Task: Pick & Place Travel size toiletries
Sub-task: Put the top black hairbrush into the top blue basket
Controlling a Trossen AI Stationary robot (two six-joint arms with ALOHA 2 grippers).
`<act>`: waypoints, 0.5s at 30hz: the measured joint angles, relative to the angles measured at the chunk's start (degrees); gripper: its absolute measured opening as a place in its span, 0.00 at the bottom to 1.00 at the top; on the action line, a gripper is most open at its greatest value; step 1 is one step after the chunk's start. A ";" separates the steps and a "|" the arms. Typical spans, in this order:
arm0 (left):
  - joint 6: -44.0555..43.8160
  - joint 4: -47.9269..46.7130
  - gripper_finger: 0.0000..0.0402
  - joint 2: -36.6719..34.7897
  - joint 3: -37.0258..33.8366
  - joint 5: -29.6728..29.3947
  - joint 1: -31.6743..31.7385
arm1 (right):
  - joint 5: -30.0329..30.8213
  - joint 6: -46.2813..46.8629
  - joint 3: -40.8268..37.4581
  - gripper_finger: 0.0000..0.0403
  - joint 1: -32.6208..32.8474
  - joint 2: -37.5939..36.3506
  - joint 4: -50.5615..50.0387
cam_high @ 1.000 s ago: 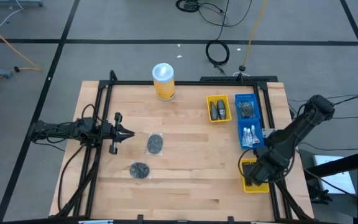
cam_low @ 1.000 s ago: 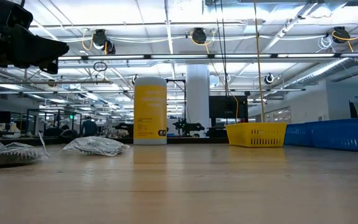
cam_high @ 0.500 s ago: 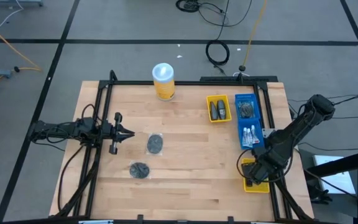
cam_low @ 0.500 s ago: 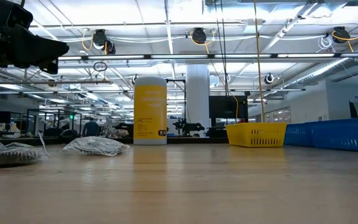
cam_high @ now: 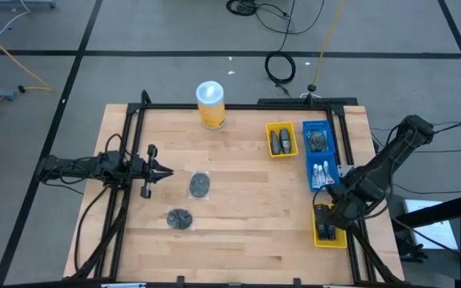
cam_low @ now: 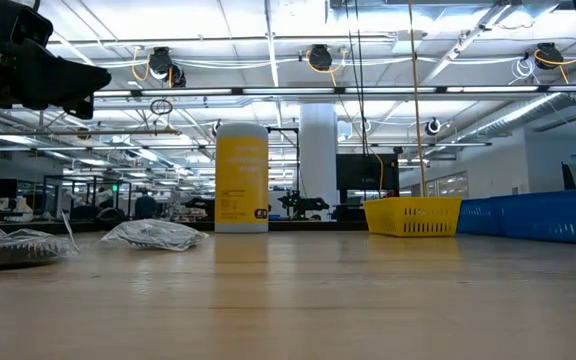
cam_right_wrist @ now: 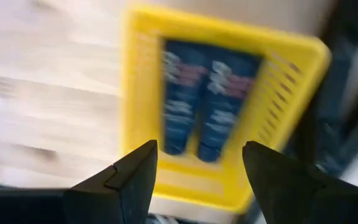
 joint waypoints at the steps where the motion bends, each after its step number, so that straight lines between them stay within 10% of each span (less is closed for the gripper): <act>1: 0.01 0.00 0.08 -0.01 0.00 0.01 -0.02 | 2.98 -0.76 0.00 0.56 -0.02 -0.65 0.85; 8: 0.02 0.00 0.08 0.00 0.00 0.00 -0.02 | 31.62 -18.10 0.02 0.52 -1.54 -0.95 11.86; 15: 0.02 0.00 0.08 0.00 0.00 0.00 -0.02 | 53.56 -62.81 -3.24 0.52 -7.52 4.91 36.18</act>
